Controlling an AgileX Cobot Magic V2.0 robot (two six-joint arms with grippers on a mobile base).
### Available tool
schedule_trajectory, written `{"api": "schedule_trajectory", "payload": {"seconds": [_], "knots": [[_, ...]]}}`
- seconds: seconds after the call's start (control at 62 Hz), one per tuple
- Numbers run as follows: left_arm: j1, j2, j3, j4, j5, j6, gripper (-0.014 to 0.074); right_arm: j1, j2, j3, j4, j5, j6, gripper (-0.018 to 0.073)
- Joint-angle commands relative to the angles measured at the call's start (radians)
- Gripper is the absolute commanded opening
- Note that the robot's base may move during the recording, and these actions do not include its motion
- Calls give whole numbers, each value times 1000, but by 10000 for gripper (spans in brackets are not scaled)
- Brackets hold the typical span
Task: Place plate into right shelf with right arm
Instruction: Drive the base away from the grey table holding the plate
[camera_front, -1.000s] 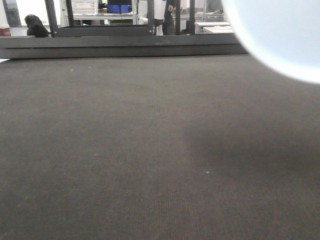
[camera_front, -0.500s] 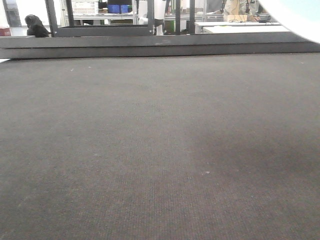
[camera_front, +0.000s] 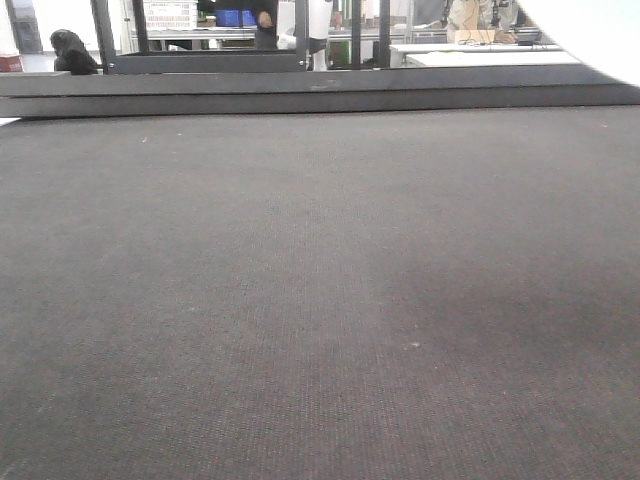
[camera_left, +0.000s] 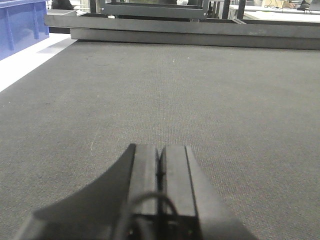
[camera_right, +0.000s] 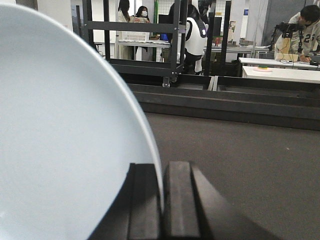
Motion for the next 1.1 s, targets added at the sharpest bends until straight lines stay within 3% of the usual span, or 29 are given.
{"api": "schedule_trajectory", "payload": {"seconds": [0.0, 1.081], "knots": [[-2, -10, 10, -8, -90, -7, -128, -7, 5, -31, 6, -103, -4, 48], [-2, -10, 10, -8, -90, -7, -128, -7, 5, -31, 6, -103, -4, 48]]}}
